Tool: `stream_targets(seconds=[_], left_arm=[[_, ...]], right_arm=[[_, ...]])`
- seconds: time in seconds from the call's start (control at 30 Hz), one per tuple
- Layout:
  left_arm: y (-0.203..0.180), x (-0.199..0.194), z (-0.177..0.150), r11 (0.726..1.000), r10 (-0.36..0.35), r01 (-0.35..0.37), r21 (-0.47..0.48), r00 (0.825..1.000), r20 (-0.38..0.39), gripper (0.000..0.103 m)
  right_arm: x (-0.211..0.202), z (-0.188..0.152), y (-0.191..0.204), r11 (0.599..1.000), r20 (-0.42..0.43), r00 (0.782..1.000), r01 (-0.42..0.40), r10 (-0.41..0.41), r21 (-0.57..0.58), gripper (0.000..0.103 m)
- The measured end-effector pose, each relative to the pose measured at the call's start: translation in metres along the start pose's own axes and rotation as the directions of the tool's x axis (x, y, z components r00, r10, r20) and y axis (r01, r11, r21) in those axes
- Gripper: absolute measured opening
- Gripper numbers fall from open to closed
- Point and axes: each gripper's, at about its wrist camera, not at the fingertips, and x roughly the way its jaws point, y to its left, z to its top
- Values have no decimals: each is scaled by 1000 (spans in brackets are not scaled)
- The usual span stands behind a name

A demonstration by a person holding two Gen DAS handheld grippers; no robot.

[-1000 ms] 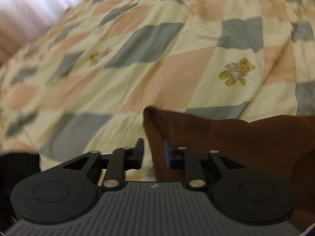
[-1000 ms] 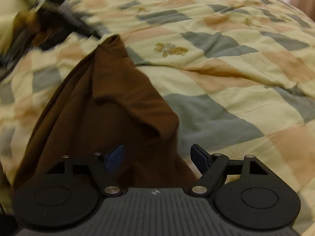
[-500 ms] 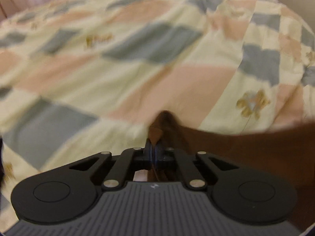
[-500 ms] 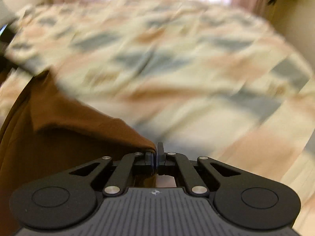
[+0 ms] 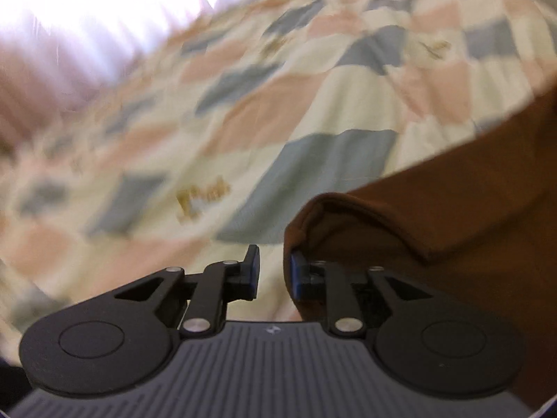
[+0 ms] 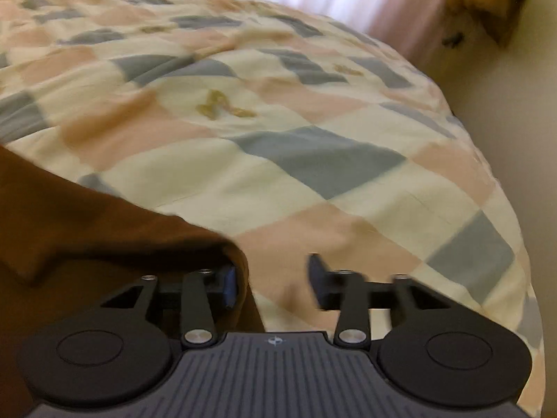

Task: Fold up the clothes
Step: 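Swing the shirt up and lay it flat on the duvet with both tools, then grasp the shirt's sleeve cuff with the right tool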

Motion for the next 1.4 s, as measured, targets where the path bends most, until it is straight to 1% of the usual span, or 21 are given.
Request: stream_targets(seconds=[0.07,0.13,0.2,0.23,0.33,0.4,0.5,0.57,0.63,0.67,0.7,0.8,0.97,1.07,1.17,1.2,1.23,1.27,1.3,1.33,1.4], left_arm=[[-12,-14,-2,998,-57,56,20,998,28,17],[-27,-15,-1,989,-138,137,55,990,27,17],[-47,-4,-1,979,-145,142,147,989,10,13],[-54,2,-1,970,-164,162,181,986,-6,13],[-71,29,4,936,-253,262,236,965,-65,13],[-77,42,10,928,-251,258,269,966,-61,13],[-58,55,39,963,-241,234,136,970,38,18],[-36,64,66,987,-154,158,-27,982,111,21],[-10,71,88,976,-70,96,-197,989,132,20],[4,73,96,959,-39,73,-273,991,130,20],[15,70,98,941,-25,67,-333,992,127,17],[35,43,70,891,-105,144,-431,988,113,18],[30,-27,-53,837,-211,149,-527,976,-59,18],[10,-76,-138,735,-373,185,-652,914,-162,26],[-22,-120,-198,616,-512,232,-753,845,-158,50],[-33,-129,-213,588,-541,239,-772,827,-156,64],[-43,-131,-222,580,-552,240,-779,819,-159,67],[-54,-133,-231,571,-563,240,-785,810,-162,65],[-62,-133,-237,562,-569,239,-792,807,-160,47],[-64,-130,-241,549,-572,243,-799,807,-147,8],[-54,-130,-239,528,-573,261,-808,812,-112,2]], right_arm=[[-22,-8,11,997,75,996,-34,39,-65,62],[-34,-14,18,981,83,980,-173,180,-89,55],[-27,-15,27,938,7,942,-334,336,-96,12],[-20,-16,32,918,-29,923,-384,383,-103,3],[7,-16,46,890,-98,900,-435,425,-135,0],[26,-9,47,887,-110,897,-441,429,-137,1],[46,17,34,911,-40,917,-398,396,-106,4],[58,39,15,930,31,929,-368,368,-6,4],[71,56,-3,949,77,955,-293,286,119,22],[75,61,-14,942,83,960,-278,267,187,39],[75,63,-25,923,81,959,-285,273,257,45],[65,57,-54,829,101,936,-346,338,438,45],[-8,-21,-51,768,78,874,-461,479,444,55],[-56,-89,-34,736,-21,827,-488,562,469,55],[-105,-150,-15,720,-125,785,-475,606,506,55],[-120,-166,-10,714,-151,774,-466,615,523,55],[-132,-179,-7,708,-168,765,-456,621,539,55],[-141,-190,-5,701,-179,759,-447,626,556,57],[-150,-200,-2,693,-190,753,-437,631,573,57],[-158,-209,0,693,-200,751,-426,629,582,57],[-169,-216,2,713,-218,761,-410,611,568,57]])
